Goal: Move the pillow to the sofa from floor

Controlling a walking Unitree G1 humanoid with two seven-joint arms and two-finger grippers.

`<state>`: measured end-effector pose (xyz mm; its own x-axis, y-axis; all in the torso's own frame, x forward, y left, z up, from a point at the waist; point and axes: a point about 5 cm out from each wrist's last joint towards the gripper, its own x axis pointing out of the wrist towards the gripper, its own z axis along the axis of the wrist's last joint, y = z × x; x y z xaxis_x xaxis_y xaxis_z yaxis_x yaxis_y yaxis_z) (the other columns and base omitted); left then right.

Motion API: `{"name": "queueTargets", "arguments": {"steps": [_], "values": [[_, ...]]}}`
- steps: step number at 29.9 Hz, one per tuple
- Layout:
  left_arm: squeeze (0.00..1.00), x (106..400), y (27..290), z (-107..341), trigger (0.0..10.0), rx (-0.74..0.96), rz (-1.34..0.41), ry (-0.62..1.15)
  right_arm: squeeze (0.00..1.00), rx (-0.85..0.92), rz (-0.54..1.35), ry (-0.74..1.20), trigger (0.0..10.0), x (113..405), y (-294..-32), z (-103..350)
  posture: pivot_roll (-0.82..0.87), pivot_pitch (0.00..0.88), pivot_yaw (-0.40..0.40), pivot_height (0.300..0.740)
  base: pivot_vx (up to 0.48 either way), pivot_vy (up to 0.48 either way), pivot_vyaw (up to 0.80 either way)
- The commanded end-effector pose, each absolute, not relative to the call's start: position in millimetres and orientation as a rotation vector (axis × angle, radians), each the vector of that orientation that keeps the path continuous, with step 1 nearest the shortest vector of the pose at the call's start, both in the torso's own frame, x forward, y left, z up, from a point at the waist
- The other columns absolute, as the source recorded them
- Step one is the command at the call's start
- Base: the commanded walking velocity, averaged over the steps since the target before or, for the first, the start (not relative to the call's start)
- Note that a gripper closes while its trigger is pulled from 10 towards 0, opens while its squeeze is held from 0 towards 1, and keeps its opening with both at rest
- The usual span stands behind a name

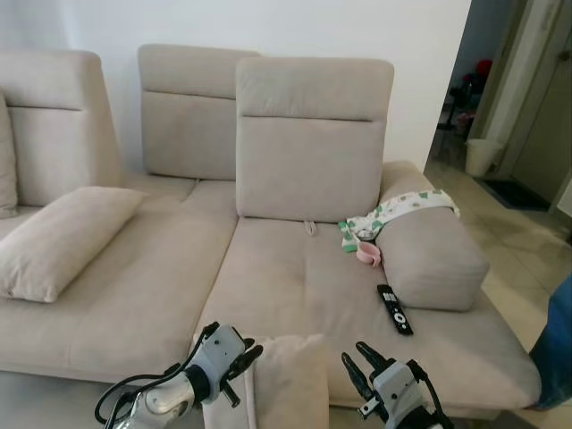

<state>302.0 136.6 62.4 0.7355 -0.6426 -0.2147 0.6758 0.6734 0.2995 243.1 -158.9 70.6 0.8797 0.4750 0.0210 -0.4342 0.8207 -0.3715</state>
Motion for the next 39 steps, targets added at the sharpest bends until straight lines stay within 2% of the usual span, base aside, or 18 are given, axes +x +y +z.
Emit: {"name": "queueTargets", "arguments": {"steps": [1, 2, 3, 4, 5, 7, 8, 10, 16, 17, 18, 19, 26, 33, 39], "values": [[0.00, 302.2, 135.6, 61.1, 10.0, 0.410, -0.757, 0.100, 0.00, -0.337, 0.547, -0.047, 10.0, 242.2, -156.3, 63.3, 0.08, 0.000, 0.031, 0.545, 0.000, 0.000, 0.00], [0.00, 302.2, 135.6, 61.1, 10.0, 0.410, -0.757, 0.100, 0.00, -0.337, 0.547, -0.047, 10.0, 242.2, -156.3, 63.3, 0.08, 0.000, 0.031, 0.545, 0.000, 0.000, 0.00], [0.00, 302.3, 135.6, 61.3, 10.0, 0.417, -0.760, 0.098, 0.23, -0.333, 0.574, -0.021, 10.0, 241.8, -156.5, 60.7, 0.08, 0.000, 0.031, 0.545, 0.000, 0.000, 0.00], [0.00, 302.6, 135.5, 62.1, 10.0, 0.429, -0.762, 0.092, 1.00, -0.337, 0.608, 0.014, 10.0, 241.6, -158.4, 57.1, 0.08, 0.000, 0.033, 0.545, 0.000, 0.000, 0.00], [0.00, 302.8, 135.5, 62.7, 10.0, 0.438, -0.763, 0.088, 1.00, -0.341, 0.629, 0.036, 10.0, 241.5, -159.9, 54.9, 0.08, 0.000, 0.033, 0.545, 0.000, 0.000, 0.00], [0.00, 303.8, 136.0, 64.1, 10.0, 0.461, -0.764, 0.081, 1.00, -0.347, 0.641, 0.054, 10.0, 242.6, -162.6, 53.5, 0.07, 0.000, 0.035, 0.545, 0.000, 0.000, 0.00], [0.00, 306.7, 137.9, 67.3, 10.0, 0.544, -0.768, 0.068, 1.00, -0.357, 0.646, 0.065, 10.0, 247.2, -167.4, 54.1, 0.07, 0.000, 0.035, 0.545, 0.000, 0.000, 0.00], [0.00, 309.8, 139.8, 70.4, 10.0, 0.596, -0.768, 0.058, 1.00, -0.376, 0.645, 0.063, 10.0, 253.4, -170.1, 56.7, 0.08, 0.000, 0.035, 0.545, 0.000, 0.000, 0.00], [0.00, 315.5, 142.6, 77.8, 10.0, 0.605, -0.740, 0.036, 1.00, -0.409, 0.639, 0.054, 10.0, 265.3, -172.9, 62.8, 0.08, 0.000, 0.035, 0.545, 0.000, 0.000, 0.00], [0.00, 318.3, 145.1, 80.2, 10.0, 0.620, -0.712, 0.034, 0.63, -0.434, 0.620, 0.063, 10.0, 271.4, -175.7, 63.4, 0.08, 0.000, 0.034, 0.545, 0.000, 0.000, 0.00], [0.00, 318.3, 145.1, 80.2, 10.0, 0.620, -0.712, 0.034, 0.63, -0.434, 0.620, 0.063, 10.0, 271.4, -175.7, 63.4, 0.08, 0.000, 0.034, 0.545, 0.000, 0.000, 0.00], [0.00, 320.7, 147.4, 81.8, 10.0, 0.635, -0.685, 0.033, 0.00, -0.454, 0.603, 0.075, 10.0, 276.3, -178.4, 63.0, 0.08, 0.000, 0.033, 0.545, 0.000, 0.000, 0.00], [0.00, 330.3, 160.4, 86.3, 10.0, 0.674, -0.578, 0.057, 0.00, -0.524, 0.563, 0.177, 10.0, 294.3, -187.6, 53.4, 0.09, 0.000, 0.035, 0.545, 0.000, 0.000, 0.00], [0.00, 331.6, 163.8, 88.1, 10.0, 0.650, -0.556, 0.062, 0.00, -0.539, 0.616, 0.185, 10.0, 312.1, -176.3, 58.6, 0.10, 0.001, 0.037, 0.545, 0.000, 0.000, 0.00], [0.00, 318.3, 158.7, 83.0, 10.0, 0.624, -0.576, 0.051, 0.00, -0.632, 0.727, 0.153, 10.0, 323.6, -158.8, 66.8, 0.16, 0.065, 0.035, 0.545, 0.000, 0.000, 0.00]]}}
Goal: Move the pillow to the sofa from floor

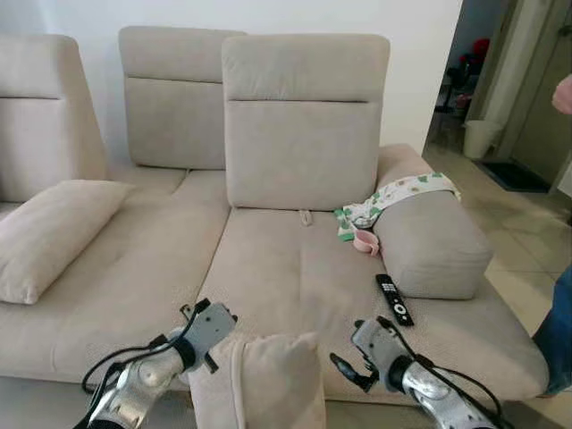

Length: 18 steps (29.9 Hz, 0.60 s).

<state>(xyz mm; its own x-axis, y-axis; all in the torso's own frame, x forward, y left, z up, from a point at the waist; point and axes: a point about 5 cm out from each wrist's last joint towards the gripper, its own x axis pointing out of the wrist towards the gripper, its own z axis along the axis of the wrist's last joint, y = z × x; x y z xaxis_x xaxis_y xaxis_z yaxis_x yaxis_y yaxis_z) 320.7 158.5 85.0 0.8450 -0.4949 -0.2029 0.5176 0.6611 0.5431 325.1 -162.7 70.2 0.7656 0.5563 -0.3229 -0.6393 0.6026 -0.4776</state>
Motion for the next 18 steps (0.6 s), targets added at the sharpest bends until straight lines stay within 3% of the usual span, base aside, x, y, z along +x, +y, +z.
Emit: {"name": "queueTargets", "arguments": {"steps": [1, 12, 18], "values": [[0.00, 315.2, 158.4, 82.3, 10.0, 0.621, -0.577, 0.050, 0.00, -0.643, 0.735, 0.150, 10.0, 324.4, -156.5, 67.0, 0.18, 0.083, 0.036, 0.545, 0.000, 0.000, 0.00], [0.00, 286.5, 173.8, 83.5, 10.0, 0.640, -0.577, 0.067, 0.00, -0.712, 0.761, 0.127, 10.0, 329.6, -138.1, 64.3, 0.29, 0.189, 0.050, 0.545, 0.000, 0.000, 0.00], [0.00, 270.3, 184.4, 90.8, 10.0, 0.654, -0.561, 0.092, 0.00, -0.778, 0.676, 0.092, 10.0, 341.8, -138.7, 74.5, 0.35, 0.224, 0.061, 0.545, 0.000, 0.000, 0.00]]}}
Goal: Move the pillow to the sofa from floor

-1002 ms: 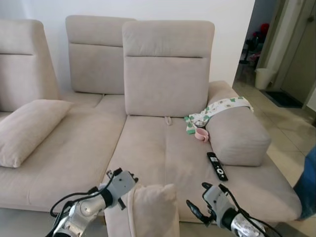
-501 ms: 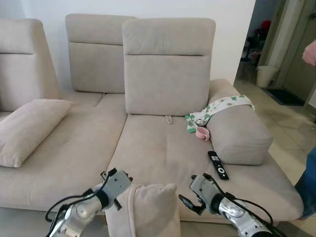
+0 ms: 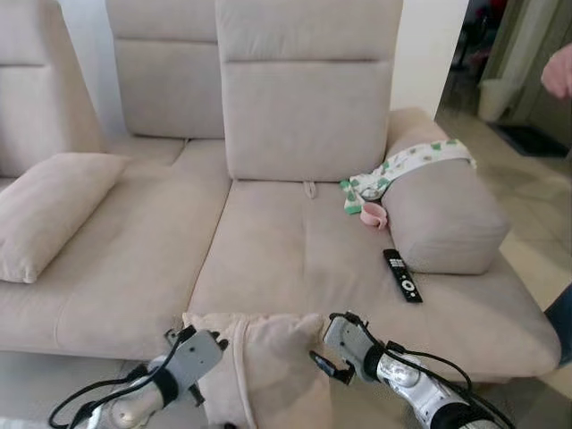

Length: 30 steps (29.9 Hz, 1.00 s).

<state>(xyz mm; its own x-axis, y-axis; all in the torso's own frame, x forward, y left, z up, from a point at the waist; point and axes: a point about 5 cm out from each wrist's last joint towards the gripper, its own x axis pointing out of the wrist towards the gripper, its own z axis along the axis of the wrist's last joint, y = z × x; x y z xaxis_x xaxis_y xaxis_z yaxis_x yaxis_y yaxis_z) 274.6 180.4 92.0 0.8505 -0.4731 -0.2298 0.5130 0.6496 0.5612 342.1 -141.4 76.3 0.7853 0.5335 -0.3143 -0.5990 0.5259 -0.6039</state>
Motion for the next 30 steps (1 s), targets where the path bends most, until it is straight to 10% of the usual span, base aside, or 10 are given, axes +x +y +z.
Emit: {"name": "queueTargets", "arguments": {"steps": [1, 9, 11, 16, 18, 20, 30], "values": [[0.00, 270.3, 184.4, 90.8, 10.0, 0.654, -0.561, 0.092, 0.00, -0.778, 0.676, 0.092, 10.0, 341.8, -138.7, 74.5, 0.35, 0.224, 0.061, 0.545, 0.000, 0.000, 0.00], [0.00, 262.4, 182.7, 93.3, 10.0, 0.653, -0.566, 0.106, 0.00, -0.816, 0.677, 0.090, 10.0, 344.8, -129.6, 74.9, 0.37, 0.225, 0.061, 0.545, 0.000, 0.000, 0.00], [0.00, 260.5, 181.4, 95.2, 10.0, 0.650, -0.566, 0.111, 0.00, -0.820, 0.684, 0.077, 7.3, 344.5, -123.4, 74.4, 0.37, 0.222, 0.061, 0.545, 0.000, 0.000, 0.00], [0.00, 259.1, 180.3, 97.4, 10.0, 0.647, -0.565, 0.116, 0.00, -0.814, 0.687, 0.066, 7.0, 343.9, -118.7, 73.8, 0.37, 0.221, 0.062, 0.545, 0.000, 0.000, 0.00], [0.00, 258.7, 179.8, 98.3, 10.0, 0.646, -0.566, 0.117, 0.00, -0.809, 0.696, 0.056, 1.5, 342.9, -115.6, 73.3, 0.38, 0.218, 0.062, 0.545, 0.000, 0.000, 0.00], [0.00, 258.7, 179.6, 98.7, 10.0, 0.645, -0.565, 0.118, 0.00, -0.804, 0.699, 0.051, 0.0, 342.5, -114.4, 73.3, 0.37, 0.218, 0.061, 0.545, 0.000, 0.000, 0.00], [0.00, 264.3, 173.2, 98.5, 10.0, 0.633, -0.560, 0.108, 0.00, -0.671, 0.692, -0.081, 0.0, 330.3, -101.7, 73.8, 0.34, 0.189, 0.038, 0.545, 0.000, 0.000, 0.00]]}}
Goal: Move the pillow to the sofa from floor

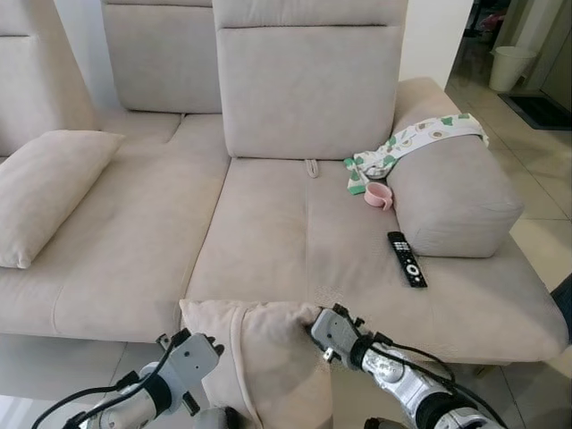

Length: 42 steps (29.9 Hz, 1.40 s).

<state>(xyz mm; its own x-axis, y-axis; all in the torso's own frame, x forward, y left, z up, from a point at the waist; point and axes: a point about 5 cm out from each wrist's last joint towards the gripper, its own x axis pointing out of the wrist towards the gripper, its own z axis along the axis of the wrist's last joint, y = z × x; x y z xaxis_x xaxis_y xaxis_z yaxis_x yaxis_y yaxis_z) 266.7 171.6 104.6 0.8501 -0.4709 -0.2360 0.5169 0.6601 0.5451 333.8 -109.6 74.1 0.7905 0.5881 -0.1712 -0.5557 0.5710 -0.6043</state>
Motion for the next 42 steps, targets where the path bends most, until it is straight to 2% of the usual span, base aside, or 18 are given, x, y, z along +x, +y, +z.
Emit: {"name": "queueTargets", "arguments": {"steps": [1, 8, 17, 19, 21, 27, 28, 33, 34, 42], "values": [[0.00, 266.2, 171.4, 98.3, 10.0, 0.628, -0.559, 0.104, 0.00, -0.660, 0.700, -0.088, 0.0, 324.2, -99.4, 68.4, 0.33, 0.184, 0.037, 0.545, 0.000, 0.000, 0.00], [0.00, 274.5, 162.5, 99.3, 10.0, 0.623, -0.583, 0.084, 0.00, -0.615, 0.714, -0.084, 0.0, 298.0, -105.8, 46.2, 0.29, 0.157, 0.034, 0.545, 0.000, 0.000, 0.00], [0.00, 294.1, 171.0, 108.3, 10.0, 0.694, -0.590, 0.063, 0.00, -0.610, 0.761, -0.121, 0.0, 257.8, -129.6, 30.6, 0.23, 0.124, 0.036, 0.545, 0.000, 0.000, 0.00], [0.00, 303.6, 175.6, 112.9, 10.0, 0.727, -0.586, 0.053, 0.00, -0.634, 0.795, -0.106, 0.0, 233.6, -140.8, 21.3, 0.20, 0.112, 0.036, 0.545, 0.000, 0.000, 0.00], [0.00, 306.6, 176.7, 114.3, 10.0, 0.739, -0.588, 0.051, 0.00, -0.639, 0.804, -0.095, 0.0, 224.4, -145.5, 17.9, 0.20, 0.111, 0.036, 0.545, 0.000, 0.000, 0.00], [0.00, 313.0, 178.4, 115.1, 10.0, 0.822, -0.627, 0.042, 0.00, -0.674, 0.827, -0.083, 0.0, 211.1, -155.6, 15.0, 0.16, 0.093, 0.036, 0.545, 0.000, 0.000, 0.00], [0.00, 315.9, 179.1, 114.8, 10.0, 0.891, -0.669, 0.038, 0.00, -0.717, 0.853, -0.091, 0.0, 206.9, -161.1, 16.5, 0.15, 0.090, 0.037, 0.545, 0.000, 0.000, 0.00], [0.00, 324.2, 177.3, 117.4, 10.0, 1.018, -0.769, 0.024, 0.00, -0.846, 0.927, -0.122, 0.0, 204.1, -174.7, 24.8, 0.14, 0.081, 0.036, 0.545, 0.000, 0.000, 0.00], [0.00, 328.1, 173.6, 119.9, 10.0, 1.065, -0.808, 0.010, 0.00, -0.915, 0.967, -0.146, 0.0, 206.8, -179.3, 31.0, 0.13, 0.078, 0.033, 0.545, 0.000, 0.000, 0.00], [0.00, 329.1, 159.6, 116.2, 10.0, 1.209, -0.955, -0.018, 0.00, -1.018, 1.072, -0.241, 0.0, 211.7, -171.7, 52.6, 0.13, 0.073, 0.031, 0.545, 0.000, 0.000, 0.00]]}}
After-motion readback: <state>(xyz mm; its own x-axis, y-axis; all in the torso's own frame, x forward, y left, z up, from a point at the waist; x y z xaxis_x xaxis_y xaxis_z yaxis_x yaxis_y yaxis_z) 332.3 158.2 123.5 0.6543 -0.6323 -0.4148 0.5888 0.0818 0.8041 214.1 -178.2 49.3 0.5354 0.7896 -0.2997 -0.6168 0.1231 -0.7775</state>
